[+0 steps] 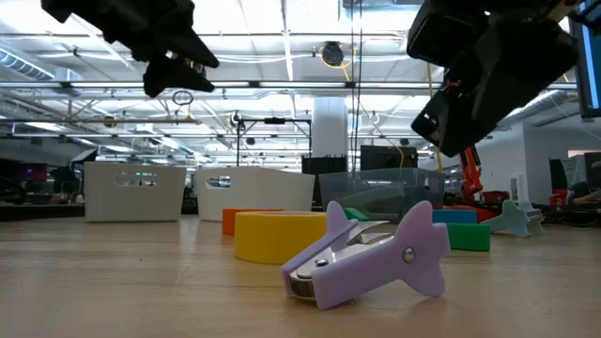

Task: Pick and place Stapler, Stapler remover, tape
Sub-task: Put the bottom green stapler into the black bin

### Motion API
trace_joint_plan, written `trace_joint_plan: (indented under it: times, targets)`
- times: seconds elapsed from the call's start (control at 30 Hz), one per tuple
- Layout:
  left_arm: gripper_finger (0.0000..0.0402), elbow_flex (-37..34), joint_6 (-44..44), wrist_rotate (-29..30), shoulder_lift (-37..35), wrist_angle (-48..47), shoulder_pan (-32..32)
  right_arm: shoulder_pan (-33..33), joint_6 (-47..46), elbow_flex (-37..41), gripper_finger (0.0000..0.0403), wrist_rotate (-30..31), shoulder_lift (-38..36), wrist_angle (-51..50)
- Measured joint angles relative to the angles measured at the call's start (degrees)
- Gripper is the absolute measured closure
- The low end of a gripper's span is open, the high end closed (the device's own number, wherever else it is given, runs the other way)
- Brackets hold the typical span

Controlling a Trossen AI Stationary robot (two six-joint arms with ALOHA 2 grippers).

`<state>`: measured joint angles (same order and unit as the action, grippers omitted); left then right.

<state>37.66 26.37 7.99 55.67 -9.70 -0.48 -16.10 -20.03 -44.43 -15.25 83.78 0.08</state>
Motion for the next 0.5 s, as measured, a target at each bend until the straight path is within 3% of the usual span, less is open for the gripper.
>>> trace_joint_plan:
  times: [0.5]
  targets:
    - [0.0174,-12.18,3.24,0.62,-14.90,3.85,-7.06,-0.75,-6.27,-2.03,0.0232,0.74,4.19,0.22]
